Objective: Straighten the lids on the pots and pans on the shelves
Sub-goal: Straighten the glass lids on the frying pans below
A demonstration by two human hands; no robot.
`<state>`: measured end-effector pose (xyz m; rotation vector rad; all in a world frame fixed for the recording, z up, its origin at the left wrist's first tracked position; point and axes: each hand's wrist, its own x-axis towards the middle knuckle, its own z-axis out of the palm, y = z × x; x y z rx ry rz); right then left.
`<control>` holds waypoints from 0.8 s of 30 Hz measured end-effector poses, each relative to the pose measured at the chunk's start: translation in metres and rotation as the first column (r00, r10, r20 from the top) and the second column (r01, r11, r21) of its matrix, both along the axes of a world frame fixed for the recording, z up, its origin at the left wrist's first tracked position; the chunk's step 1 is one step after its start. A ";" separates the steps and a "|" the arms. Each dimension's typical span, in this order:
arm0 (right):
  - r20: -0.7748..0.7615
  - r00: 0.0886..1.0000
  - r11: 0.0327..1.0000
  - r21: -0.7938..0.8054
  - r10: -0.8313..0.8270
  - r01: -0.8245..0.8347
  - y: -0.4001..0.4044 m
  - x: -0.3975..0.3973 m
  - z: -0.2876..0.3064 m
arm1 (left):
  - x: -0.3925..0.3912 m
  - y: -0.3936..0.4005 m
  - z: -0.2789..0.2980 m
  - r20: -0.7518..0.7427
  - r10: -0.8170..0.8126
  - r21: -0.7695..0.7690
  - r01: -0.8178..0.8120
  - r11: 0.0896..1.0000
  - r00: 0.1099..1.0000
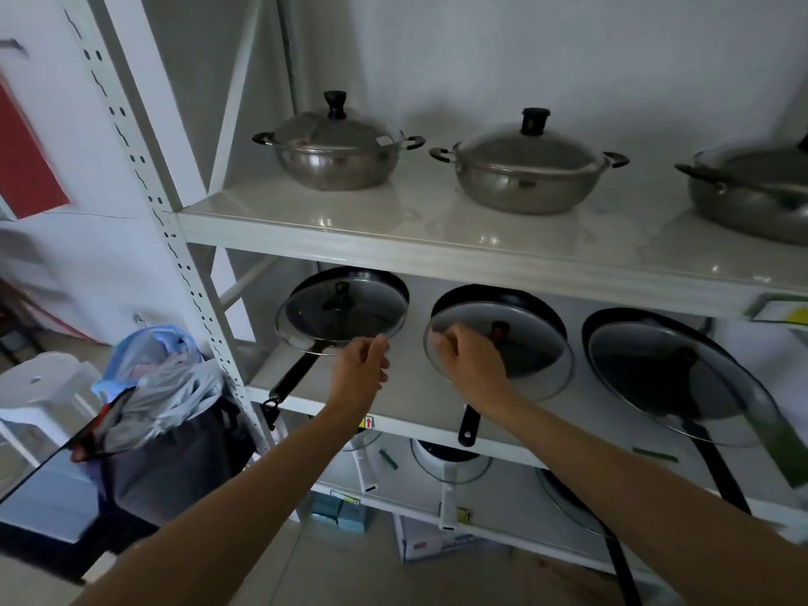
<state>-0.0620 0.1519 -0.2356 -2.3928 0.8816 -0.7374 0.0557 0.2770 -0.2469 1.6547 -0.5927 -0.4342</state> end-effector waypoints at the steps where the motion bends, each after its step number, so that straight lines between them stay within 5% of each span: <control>1: -0.027 0.999 1.000 0.023 -0.021 0.022 -0.006 -0.004 -0.009 | -0.002 -0.004 -0.007 -0.011 0.009 0.019 -0.009 1.000 1.000; 17: -0.137 0.923 0.874 0.295 -0.360 0.385 -0.103 0.003 -0.077 | 0.081 -0.055 -0.069 -0.279 0.174 0.090 -0.154 0.984 0.944; 24: -0.253 0.859 0.867 0.117 -0.446 0.485 -0.146 0.032 -0.085 | 0.150 -0.068 -0.086 -0.253 0.229 0.120 -0.204 0.971 0.940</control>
